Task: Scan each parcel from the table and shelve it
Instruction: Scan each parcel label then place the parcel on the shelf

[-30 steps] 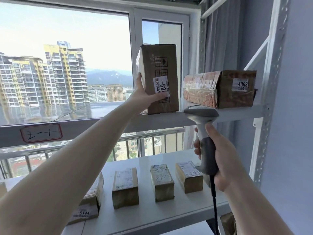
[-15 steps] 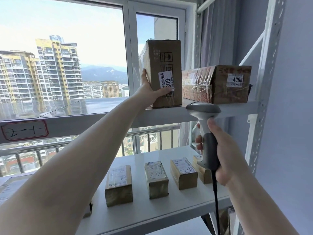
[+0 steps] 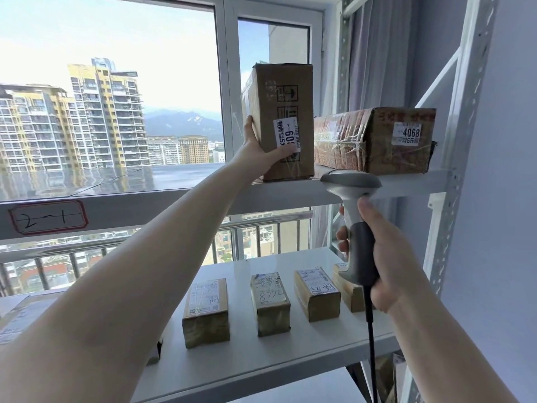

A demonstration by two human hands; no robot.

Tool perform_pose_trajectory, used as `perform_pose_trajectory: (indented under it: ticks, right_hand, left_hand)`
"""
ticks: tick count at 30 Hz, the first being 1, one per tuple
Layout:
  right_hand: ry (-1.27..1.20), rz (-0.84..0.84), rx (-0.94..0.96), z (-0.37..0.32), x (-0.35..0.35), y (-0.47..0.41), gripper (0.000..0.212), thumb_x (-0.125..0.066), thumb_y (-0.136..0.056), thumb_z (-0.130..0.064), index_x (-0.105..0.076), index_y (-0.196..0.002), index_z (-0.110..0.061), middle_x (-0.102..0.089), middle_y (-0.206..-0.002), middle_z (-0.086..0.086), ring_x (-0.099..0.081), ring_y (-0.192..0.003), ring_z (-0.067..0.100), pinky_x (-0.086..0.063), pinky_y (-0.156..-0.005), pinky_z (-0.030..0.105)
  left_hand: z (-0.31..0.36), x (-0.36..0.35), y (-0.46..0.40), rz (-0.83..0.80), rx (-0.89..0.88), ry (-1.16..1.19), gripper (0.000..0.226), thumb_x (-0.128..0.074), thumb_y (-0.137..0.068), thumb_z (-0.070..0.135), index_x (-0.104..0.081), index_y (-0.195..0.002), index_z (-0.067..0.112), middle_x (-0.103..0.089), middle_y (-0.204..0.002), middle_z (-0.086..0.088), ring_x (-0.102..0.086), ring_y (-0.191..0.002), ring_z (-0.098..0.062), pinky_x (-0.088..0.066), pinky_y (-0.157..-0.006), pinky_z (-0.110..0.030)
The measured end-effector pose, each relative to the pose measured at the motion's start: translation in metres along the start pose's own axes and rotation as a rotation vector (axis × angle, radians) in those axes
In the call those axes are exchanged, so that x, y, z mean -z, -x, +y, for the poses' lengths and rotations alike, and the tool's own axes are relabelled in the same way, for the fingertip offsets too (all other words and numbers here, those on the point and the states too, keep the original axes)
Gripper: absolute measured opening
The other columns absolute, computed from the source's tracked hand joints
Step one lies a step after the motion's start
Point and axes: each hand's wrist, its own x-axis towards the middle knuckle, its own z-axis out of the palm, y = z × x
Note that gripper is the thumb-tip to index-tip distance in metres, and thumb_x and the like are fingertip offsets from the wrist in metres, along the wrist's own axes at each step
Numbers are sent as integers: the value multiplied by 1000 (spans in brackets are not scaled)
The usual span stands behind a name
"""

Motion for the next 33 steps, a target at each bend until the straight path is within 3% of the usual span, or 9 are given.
perform_pose_trajectory:
  ticks: [2, 4, 6, 9, 12, 16, 19, 24, 33]
  right_hand:
    - [1, -1, -4, 0, 1, 1, 36, -61, -88, -51, -64, -88, -15, -65, -64, 2, -56, -57, 12, -41, -64, 31]
    - [3, -6, -6, -1, 2, 3, 35, -60, -89, -51, -65, -89, -16, -65, -64, 2, -57, -56, 12, -42, -63, 31]
    - [10, -14, -8, -1, 4, 4, 35, -59, -90, -51, -65, -91, -16, -65, -64, 1, -57, -56, 12, -42, -61, 30]
    - [13, -22, -13, -1, 8, 6, 36, -59, -89, -52, -65, -91, -16, -65, -64, 2, -56, -57, 13, -42, -59, 29]
    - [12, -29, -20, -1, 15, 10, 39, -60, -86, -53, -65, -92, -15, -65, -65, 2, -57, -57, 13, -43, -56, 28]
    - [16, -29, -48, 3, 27, 17, 49, -62, -77, -57, -66, -99, -14, -66, -68, 3, -58, -58, 13, -46, -58, 29]
    - [22, -19, -77, 9, 38, 26, 48, -61, -84, -55, -66, -106, -12, -67, -70, 4, -59, -60, 14, -47, -55, 28]
    - [18, 34, -160, 25, 56, 52, 42, -63, -86, -53, -67, -101, -14, -67, -69, 4, -58, -55, 13, -45, -54, 27]
    - [21, 269, -317, 68, 86, 156, 41, -67, -83, -53, -66, -97, -14, -64, -67, 4, -58, -51, 11, -46, -54, 26]
  left_hand:
    - [0, 0, 1, 2, -2, -26, 110, -70, -89, 42, 13, -158, 24, -49, -149, -2, -53, -108, -13, -40, -88, -22]
    - [-1, 0, 2, 14, 1, -57, 112, -70, -87, 49, 12, -158, 24, -41, -155, -4, -51, -125, -20, -38, -99, -29]
    - [-1, 1, 2, 46, 0, -100, 115, -71, -83, 56, 10, -159, 24, -28, -163, -6, -39, -142, -30, -34, -111, -40]
    - [-2, 1, 11, 172, -49, -128, 114, -71, -81, 59, 2, -160, 20, -20, -165, -9, -26, -149, -31, -28, -116, -46]
    - [-4, -7, 36, 404, -165, -68, 99, -72, -82, 56, -22, -157, 14, -36, -158, -7, -34, -145, -22, -32, -116, -40]
    - [-17, -36, 88, 593, -292, 195, 47, -72, -89, 32, -57, -130, 16, -63, -124, 2, -58, -118, -8, -46, -102, -29]
    - [-28, -64, 128, 535, -185, 434, 20, -70, -92, 16, -65, -111, 14, -68, -99, 6, -65, -92, 1, -51, -83, -18]
    - [-54, -94, 173, 374, 183, 727, 9, -64, -96, 17, -68, -103, 19, -72, -101, -1, -68, -96, -15, -53, -83, -23]
    - [-95, -111, 250, 125, 632, 873, 19, -66, -96, 26, -68, -110, 13, -76, -90, 2, -71, -90, -15, -55, -73, -23]
